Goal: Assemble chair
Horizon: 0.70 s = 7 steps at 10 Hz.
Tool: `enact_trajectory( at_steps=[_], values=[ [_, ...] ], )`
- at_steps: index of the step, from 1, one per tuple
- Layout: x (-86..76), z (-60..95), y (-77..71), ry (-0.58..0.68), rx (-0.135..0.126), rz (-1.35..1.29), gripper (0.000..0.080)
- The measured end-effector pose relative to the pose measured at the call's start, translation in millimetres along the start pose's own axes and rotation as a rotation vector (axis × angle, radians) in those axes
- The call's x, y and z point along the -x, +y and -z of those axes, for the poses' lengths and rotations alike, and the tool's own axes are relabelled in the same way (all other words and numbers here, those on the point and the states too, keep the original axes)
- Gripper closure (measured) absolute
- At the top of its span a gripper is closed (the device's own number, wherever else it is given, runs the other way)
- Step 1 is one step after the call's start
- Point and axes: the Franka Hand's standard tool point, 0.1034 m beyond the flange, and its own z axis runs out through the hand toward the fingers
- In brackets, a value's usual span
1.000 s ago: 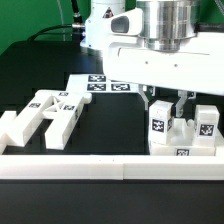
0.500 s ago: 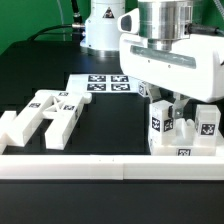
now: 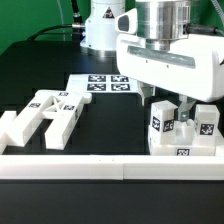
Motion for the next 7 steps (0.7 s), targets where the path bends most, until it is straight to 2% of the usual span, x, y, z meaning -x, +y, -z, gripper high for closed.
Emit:
enact_trajectory(
  at_steps=[2, 7],
  values=[
    [-1.0, 0.1, 0.7, 0.0, 0.0, 0.152, 0.0152],
    [-2.1, -1.0, 1.5, 0.001, 0.003, 0.612, 0.0151]
  ],
)
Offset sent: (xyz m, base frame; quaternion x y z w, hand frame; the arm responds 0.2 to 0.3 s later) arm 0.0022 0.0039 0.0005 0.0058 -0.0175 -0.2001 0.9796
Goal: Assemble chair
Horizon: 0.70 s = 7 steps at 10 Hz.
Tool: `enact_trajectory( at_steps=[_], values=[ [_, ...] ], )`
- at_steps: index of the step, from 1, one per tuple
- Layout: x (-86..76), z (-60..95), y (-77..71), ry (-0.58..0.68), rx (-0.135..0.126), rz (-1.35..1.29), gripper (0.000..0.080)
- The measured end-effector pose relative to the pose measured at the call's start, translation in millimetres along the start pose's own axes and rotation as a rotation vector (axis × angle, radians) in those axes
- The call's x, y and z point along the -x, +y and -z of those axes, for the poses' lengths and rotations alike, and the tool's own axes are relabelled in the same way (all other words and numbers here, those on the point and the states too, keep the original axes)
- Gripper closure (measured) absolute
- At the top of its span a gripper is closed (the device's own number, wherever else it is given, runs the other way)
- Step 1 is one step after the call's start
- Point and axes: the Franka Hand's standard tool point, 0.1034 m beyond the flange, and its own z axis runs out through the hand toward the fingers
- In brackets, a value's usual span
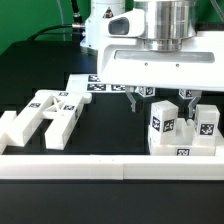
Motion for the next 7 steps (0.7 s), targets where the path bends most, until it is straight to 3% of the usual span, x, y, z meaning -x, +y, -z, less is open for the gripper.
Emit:
enact_trajectory(
  at_steps=[7],
  values=[
    [-1.0, 0.4, 2.4, -0.001, 0.031, 0.44, 0.0151]
  ],
)
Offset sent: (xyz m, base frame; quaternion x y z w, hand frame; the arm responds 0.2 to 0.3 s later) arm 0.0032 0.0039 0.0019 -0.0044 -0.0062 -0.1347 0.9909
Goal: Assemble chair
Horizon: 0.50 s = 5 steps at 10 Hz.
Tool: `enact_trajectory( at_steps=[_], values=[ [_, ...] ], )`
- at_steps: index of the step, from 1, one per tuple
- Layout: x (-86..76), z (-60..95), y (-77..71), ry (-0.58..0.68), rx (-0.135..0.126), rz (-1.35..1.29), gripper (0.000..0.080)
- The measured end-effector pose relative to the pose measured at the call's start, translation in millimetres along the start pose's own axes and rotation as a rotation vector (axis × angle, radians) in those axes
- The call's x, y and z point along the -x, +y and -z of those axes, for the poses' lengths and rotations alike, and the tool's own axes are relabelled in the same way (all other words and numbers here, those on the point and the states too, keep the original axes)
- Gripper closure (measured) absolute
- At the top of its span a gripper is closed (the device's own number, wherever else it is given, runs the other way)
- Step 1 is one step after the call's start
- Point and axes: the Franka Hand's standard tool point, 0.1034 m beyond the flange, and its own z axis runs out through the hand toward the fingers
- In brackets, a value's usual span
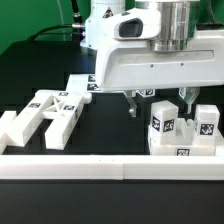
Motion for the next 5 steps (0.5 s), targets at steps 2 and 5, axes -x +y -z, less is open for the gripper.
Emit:
enact_trajectory(
  at_steps=[2, 5],
  values=[
    [0.0, 0.0, -0.1, 0.0, 0.0, -0.002, 0.0272],
    [0.1, -0.1, 0.0, 0.0, 0.0, -0.013, 0.0509]
  ],
)
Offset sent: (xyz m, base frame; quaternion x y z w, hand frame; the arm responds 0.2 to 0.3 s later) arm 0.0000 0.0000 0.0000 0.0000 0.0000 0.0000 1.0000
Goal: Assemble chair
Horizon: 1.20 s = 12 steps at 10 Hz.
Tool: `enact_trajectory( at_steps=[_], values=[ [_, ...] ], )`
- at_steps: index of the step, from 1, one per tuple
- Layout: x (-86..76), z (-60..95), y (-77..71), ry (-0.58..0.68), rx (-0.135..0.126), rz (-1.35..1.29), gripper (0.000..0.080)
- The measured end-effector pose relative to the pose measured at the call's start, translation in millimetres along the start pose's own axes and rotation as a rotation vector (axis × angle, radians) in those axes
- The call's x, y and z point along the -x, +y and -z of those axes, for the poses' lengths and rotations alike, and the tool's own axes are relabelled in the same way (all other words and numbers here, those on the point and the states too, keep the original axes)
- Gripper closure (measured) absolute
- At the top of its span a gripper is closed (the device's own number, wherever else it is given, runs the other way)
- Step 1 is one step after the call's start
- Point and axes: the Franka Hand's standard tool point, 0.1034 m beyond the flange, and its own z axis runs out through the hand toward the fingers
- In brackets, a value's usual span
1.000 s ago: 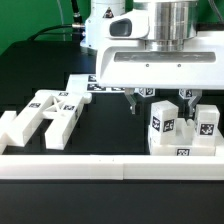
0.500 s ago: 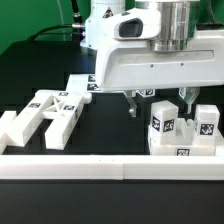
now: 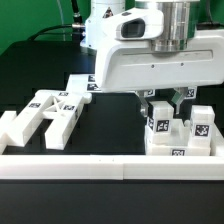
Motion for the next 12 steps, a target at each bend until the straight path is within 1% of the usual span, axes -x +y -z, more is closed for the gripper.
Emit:
enact_trajectory(
  at_steps=[2, 6, 7, 9, 10, 12],
  values=[
    [0.0, 0.0, -0.2, 0.0, -0.001, -0.047, 0.0509],
    [0.0, -0.1, -0.6, 0.0, -0.004, -0.28, 0.0509],
    [-0.1, -0.1, -0.7, 0.0, -0.005, -0.372, 0.0509],
    [0.1, -0.1, -0.7, -0.001, -0.024, -0.61, 0.0509],
    [0.1, -0.5, -4.9, -0.004, -0.025, -0.729, 0.0509],
    [0.4, -2.2, -8.4, -0.011, -0.025, -0.952, 0.0509]
  ],
)
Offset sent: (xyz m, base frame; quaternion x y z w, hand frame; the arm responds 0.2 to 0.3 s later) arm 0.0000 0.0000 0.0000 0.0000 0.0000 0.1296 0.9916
